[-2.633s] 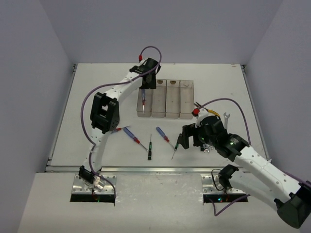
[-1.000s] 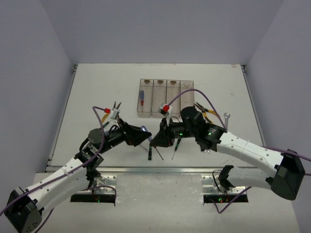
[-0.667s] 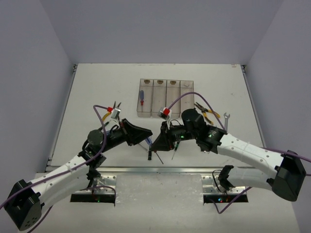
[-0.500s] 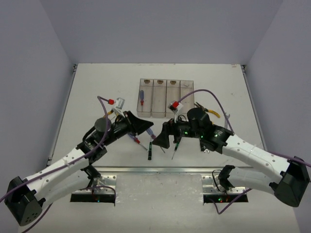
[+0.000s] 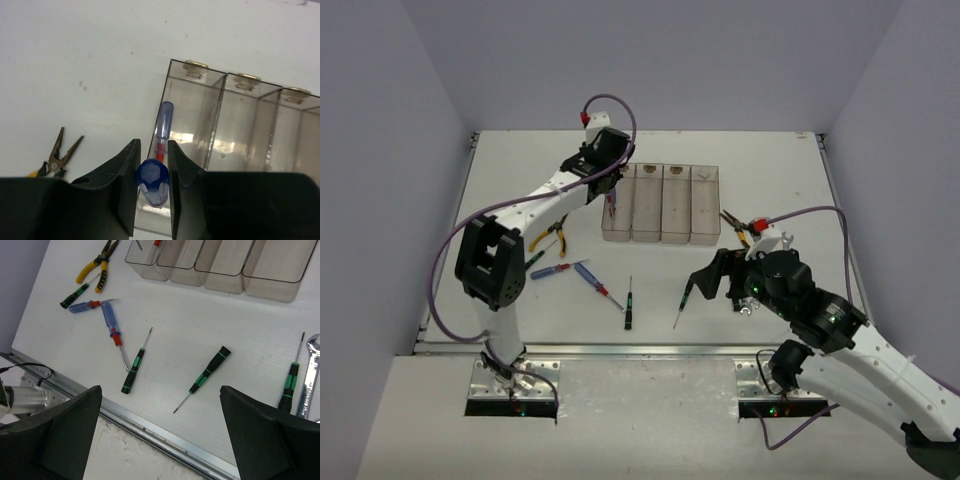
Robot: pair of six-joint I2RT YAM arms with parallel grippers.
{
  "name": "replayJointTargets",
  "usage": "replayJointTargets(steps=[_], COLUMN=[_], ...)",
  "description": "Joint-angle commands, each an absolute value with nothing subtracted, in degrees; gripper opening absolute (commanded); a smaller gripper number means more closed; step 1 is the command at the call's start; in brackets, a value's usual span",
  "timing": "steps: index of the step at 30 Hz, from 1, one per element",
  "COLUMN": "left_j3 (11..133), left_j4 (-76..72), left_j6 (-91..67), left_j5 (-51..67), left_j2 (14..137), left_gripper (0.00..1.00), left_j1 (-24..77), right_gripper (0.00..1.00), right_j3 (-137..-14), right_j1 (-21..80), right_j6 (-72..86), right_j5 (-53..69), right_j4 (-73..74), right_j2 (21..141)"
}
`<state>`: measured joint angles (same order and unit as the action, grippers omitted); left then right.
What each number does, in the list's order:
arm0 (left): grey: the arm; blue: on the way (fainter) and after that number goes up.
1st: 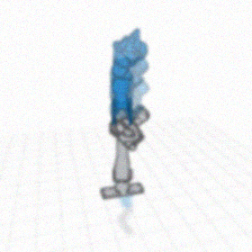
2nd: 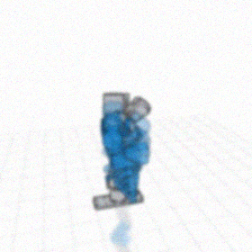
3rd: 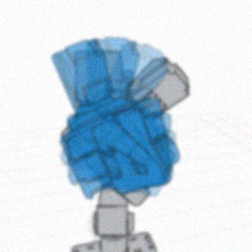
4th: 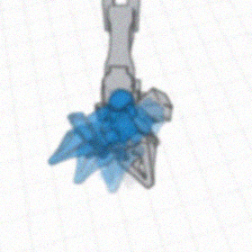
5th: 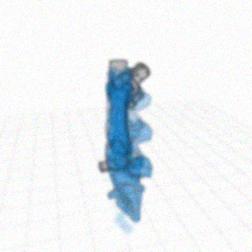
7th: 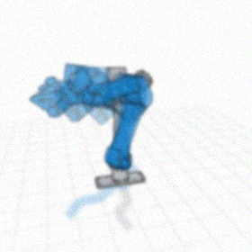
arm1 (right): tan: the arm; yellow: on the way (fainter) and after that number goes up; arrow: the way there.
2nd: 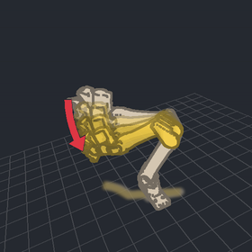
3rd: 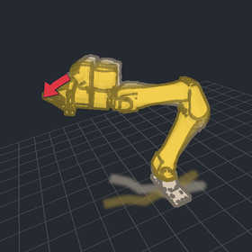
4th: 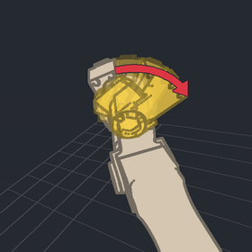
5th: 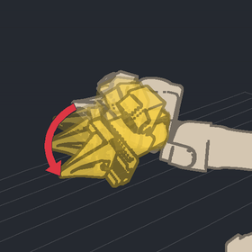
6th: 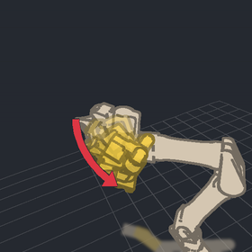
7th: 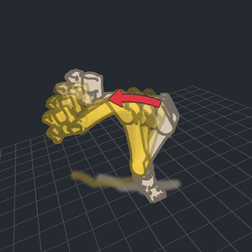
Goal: Sort the tools into containers
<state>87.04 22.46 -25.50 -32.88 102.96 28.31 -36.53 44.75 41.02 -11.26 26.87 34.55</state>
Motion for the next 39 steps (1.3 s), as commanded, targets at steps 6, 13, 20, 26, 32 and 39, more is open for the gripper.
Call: replayJointTargets(steps=[6,13,20,26,32,39], left_j3=[102.0,103.4,82.7,57.9,49.0,46.9], left_j4=[24.8,25.7,29.5,37.4,40.3,35.4], left_j6=[-16.6,-20.3,-36.0,-68.9,-73.7,-72.2], left_j5=[-31.4,-24.3,-36.0,-35.5,-31.9,-27.2], left_j2=[117.7,115.5,93.3,74.8,76.8,82.8], left_gripper=[0.13,0.82,1.00,1.00,0.98,0.87], left_j1=[26.9,27.1,32.0,37.2,38.9,39.2], right_gripper=[0.99,0.99,0.99,0.99,0.99,0.99], right_j3=[-35.7,-34.7,-34.6,-35.0,-33.7,-32.0], right_j1=[44.8,44.8,44.8,44.8,44.8,44.8], right_j6=[40.4,39.5,38.6,39.2,40.4,40.8], right_j5=[-13.3,-13.5,-14.4,-16.8,-15.5,-12.9], right_j4=[32.1,32.5,32.4,32.2,30.6,27.8], right_j2=[30.8,32.0,33.9,35.2,36.3,42.0])
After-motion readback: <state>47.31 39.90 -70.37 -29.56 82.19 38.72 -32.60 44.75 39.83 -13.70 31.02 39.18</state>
